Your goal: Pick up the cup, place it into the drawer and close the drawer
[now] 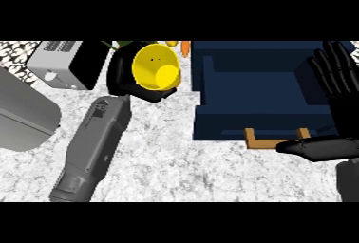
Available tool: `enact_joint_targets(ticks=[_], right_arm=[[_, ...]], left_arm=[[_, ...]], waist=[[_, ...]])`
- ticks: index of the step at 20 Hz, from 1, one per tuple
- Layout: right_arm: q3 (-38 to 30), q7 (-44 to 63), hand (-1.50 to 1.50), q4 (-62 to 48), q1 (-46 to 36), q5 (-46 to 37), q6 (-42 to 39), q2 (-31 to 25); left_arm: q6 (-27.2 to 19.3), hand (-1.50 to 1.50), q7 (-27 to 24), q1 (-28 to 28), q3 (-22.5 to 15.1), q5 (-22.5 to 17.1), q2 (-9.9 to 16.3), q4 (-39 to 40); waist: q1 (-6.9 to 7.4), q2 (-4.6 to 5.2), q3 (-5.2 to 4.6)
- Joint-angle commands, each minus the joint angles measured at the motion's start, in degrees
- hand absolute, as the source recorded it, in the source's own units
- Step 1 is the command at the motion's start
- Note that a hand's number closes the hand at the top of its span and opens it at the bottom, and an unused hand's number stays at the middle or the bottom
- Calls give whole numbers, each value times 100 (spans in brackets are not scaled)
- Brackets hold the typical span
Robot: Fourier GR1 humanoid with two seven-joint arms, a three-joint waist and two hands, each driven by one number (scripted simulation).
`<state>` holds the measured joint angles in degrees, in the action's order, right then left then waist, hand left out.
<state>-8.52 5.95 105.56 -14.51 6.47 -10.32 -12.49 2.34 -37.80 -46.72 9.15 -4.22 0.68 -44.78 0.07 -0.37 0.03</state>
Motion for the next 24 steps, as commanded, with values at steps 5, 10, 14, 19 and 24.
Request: enact_joint_targets(ticks=[5, 10, 14, 19, 24], right_arm=[[-93, -257, -150, -35, 183, -51, -130, -103], [-44, -60, -150, -247, -337, -31, 34, -16], [-90, 5, -150, -19, -249, 190, -112, -63], [36, -141, -150, -356, -518, 58, -65, 32], [210, -188, -150, -225, -485, 54, -187, 66]], left_arm=[[-987, 150, 1783, -1626, -394, -150, -62, -304], [-1829, 150, 2095, -2421, -1009, -580, -68, 751], [-2248, 150, 2336, -2765, -1590, -936, -68, 1440], [-2438, 150, 2311, -2961, -2015, -1180, -68, 2265], [-1922, 150, 2587, -2932, -2532, -1333, -68, 2640]], waist=[[-89, 32, 2], [-201, 72, 0], [-413, 94, 4], [-547, 160, 7], [-827, 210, 8]])
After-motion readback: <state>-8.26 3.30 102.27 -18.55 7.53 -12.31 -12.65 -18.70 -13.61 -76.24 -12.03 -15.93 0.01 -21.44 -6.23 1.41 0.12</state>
